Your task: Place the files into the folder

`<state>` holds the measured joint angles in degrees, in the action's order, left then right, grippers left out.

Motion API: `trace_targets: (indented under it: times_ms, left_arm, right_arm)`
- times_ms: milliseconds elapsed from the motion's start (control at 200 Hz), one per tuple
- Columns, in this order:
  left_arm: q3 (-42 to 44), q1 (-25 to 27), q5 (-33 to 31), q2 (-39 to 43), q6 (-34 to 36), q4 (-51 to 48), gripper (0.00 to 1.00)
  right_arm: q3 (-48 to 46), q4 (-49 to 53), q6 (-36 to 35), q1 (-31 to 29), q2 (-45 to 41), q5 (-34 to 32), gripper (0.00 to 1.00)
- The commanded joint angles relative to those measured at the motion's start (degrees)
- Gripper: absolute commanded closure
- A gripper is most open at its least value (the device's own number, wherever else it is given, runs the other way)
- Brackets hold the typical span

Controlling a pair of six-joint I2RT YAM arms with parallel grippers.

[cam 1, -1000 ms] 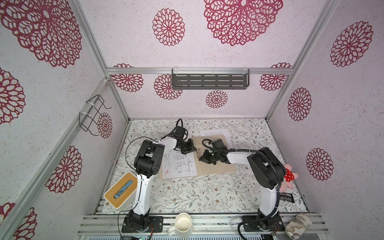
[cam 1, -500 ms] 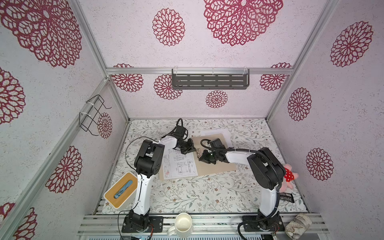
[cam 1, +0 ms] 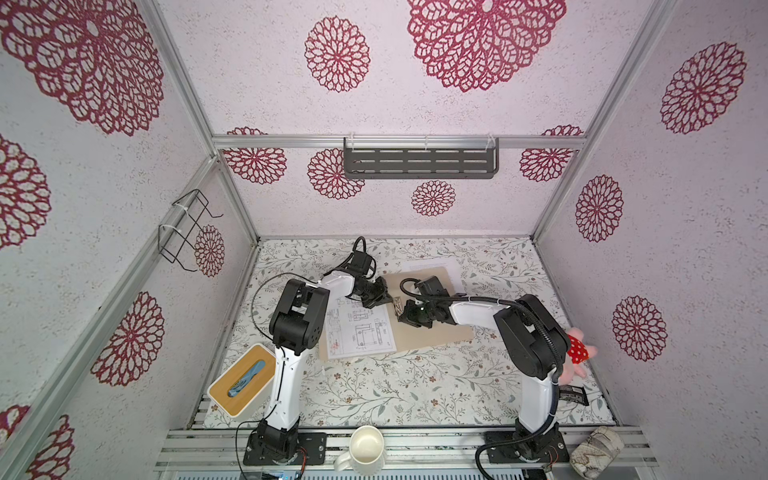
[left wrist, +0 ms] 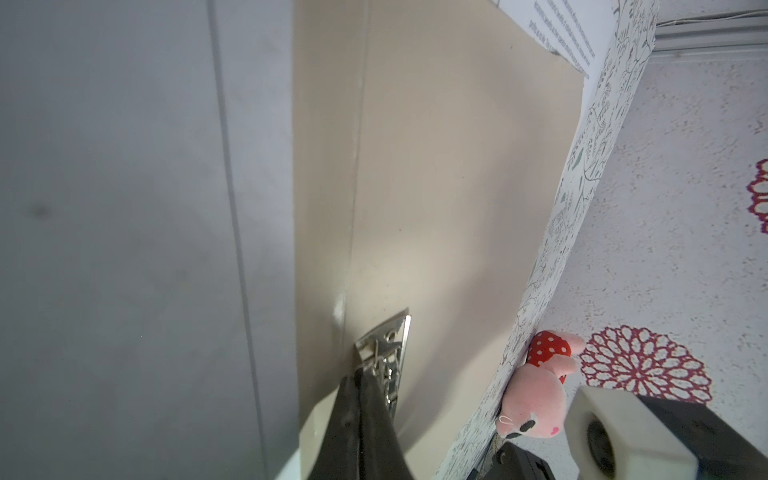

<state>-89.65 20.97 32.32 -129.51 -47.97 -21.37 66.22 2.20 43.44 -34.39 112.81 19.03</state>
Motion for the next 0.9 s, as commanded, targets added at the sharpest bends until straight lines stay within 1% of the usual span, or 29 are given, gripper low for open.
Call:
trace_targets:
  times_ms: [0, 240, 410, 601, 776, 896]
  left_arm:
    - [-0.3, 0.0, -2.2, -2.2, 1.0, -2.3, 0.95]
    - [-0.8, 0.2, -2.6, -2.4, 1.6, -3.0, 0.95]
    - [-1.3, 0.5, -3.5, -3.0, 2.3, -4.1, 0.95]
    - [-3.1, 1.1, -4.7, -4.0, 3.9, -6.2, 0.95]
    - [-3.6, 1.2, -5.7, -4.4, 4.5, -7.3, 0.95]
    - [-3.9, 1.2, -5.7, -4.6, 4.8, -7.6, 0.95]
  right_arm:
    - [-2.8, 14.3, -1.0, 1.0, 4.6, -10.4, 1.00]
    - [-3.3, 14.4, -1.0, 2.2, 4.0, -10.9, 1.00]
    - [-4.1, 12.5, -0.8, 2.6, 0.6, -9.6, 1.00]
    - [-2.3, 13.1, -1.0, 3.0, -2.5, -8.7, 1.00]
    - [-0.6, 14.3, -1.9, 3.3, -2.9, -8.7, 1.00]
    - [0.0, 16.0, -3.0, 3.6, 0.1, -9.2, 1.00]
